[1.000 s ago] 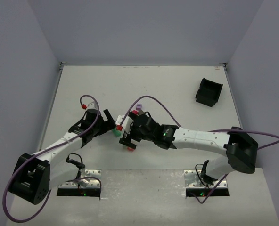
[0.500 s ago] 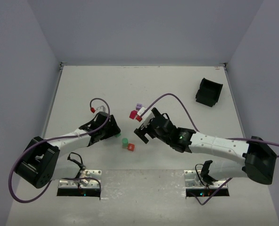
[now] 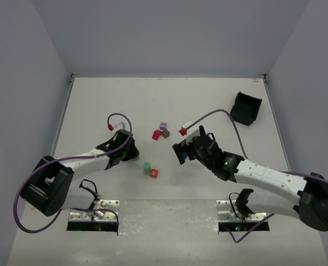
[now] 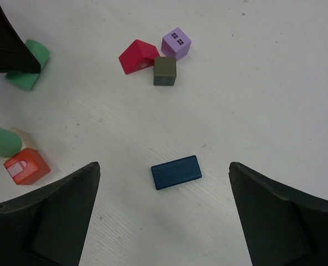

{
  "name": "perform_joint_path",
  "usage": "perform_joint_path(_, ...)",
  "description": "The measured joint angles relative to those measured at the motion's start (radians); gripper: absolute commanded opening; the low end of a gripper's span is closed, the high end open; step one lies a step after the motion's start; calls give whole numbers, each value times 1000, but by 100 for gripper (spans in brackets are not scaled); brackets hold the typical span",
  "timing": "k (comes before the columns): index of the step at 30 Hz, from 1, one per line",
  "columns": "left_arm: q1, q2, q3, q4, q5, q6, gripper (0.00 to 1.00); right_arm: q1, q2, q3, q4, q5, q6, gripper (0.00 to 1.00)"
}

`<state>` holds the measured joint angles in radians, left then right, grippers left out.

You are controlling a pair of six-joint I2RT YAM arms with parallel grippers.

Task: Build the wood block tower

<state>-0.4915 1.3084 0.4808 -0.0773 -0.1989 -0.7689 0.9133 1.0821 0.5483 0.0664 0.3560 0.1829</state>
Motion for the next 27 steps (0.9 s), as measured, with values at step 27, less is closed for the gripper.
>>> perform_joint_path(27, -53, -224, 254, 50, 804, 936, 0, -177, -188, -131, 182, -566, 198, 99)
